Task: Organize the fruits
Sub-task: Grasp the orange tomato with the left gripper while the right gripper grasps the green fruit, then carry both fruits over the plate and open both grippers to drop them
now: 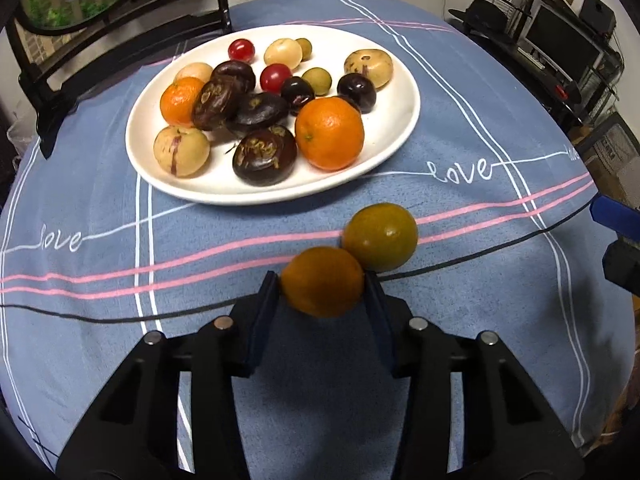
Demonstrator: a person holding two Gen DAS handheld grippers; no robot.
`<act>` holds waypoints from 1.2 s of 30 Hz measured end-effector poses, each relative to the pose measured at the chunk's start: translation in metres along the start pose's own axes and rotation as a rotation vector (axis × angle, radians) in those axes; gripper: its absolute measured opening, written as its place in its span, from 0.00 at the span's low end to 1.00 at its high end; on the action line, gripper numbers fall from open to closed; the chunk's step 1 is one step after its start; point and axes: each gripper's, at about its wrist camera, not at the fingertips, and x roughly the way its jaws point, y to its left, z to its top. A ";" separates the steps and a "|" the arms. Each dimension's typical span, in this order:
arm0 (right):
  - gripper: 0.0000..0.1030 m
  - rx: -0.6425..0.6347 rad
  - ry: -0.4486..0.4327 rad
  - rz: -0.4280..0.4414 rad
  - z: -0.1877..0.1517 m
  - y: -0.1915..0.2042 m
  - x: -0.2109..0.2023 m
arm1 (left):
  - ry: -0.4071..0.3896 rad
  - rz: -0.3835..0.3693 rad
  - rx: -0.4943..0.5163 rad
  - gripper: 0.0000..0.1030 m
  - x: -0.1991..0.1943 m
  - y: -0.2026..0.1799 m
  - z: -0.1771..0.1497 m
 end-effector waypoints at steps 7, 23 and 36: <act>0.64 -0.104 0.069 0.017 0.004 0.023 0.036 | -0.024 0.001 -0.016 0.43 -0.013 0.010 -0.003; 0.38 -0.278 0.193 0.042 0.018 0.059 0.118 | -0.030 0.062 -0.138 0.42 -0.031 0.063 0.005; 0.39 -0.239 0.019 -0.015 0.108 0.035 0.102 | -0.128 0.040 -0.092 0.42 -0.024 0.061 0.092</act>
